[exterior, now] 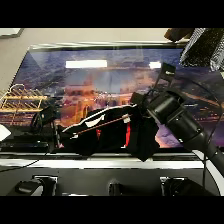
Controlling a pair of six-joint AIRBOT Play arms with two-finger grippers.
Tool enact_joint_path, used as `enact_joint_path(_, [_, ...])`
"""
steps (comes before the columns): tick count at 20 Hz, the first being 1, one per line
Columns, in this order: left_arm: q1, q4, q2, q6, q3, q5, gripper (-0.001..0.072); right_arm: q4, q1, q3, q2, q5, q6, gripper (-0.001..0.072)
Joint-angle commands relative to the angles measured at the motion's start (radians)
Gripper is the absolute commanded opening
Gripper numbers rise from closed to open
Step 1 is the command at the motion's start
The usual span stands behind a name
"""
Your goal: Fold the clothes and pants, and hang the long-sleeved shirts on hangers.
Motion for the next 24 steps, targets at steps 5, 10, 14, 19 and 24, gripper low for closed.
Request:
enact_joint_path(5, [-0.093, -0.003, -0.086, 0.001, 0.000, 0.166, 0.0040, 0.066, 0.001, 0.137, 0.002, 0.038, -0.086, 0.0047])
enact_joint_path(10, [-0.150, -0.003, -0.126, -0.008, 0.000, 0.210, 0.0040, 0.167, 0.001, 0.160, 0.002, 0.034, -0.114, 0.0047])
enact_joint_path(14, [-0.191, -0.004, -0.151, -0.036, 0.000, 0.261, 0.0039, 0.240, 0.001, 0.163, 0.002, 0.024, -0.138, 0.0047])
enact_joint_path(19, [-0.219, -0.003, -0.200, -0.036, 0.000, 0.262, 0.0040, 0.238, 0.001, 0.220, 0.008, 0.024, -0.168, 0.0046])
enact_joint_path(24, [-0.211, 0.026, -0.185, -0.081, 0.041, 0.193, 0.0040, 0.141, 0.001, 0.243, 0.008, 0.124, -0.175, 0.0046])
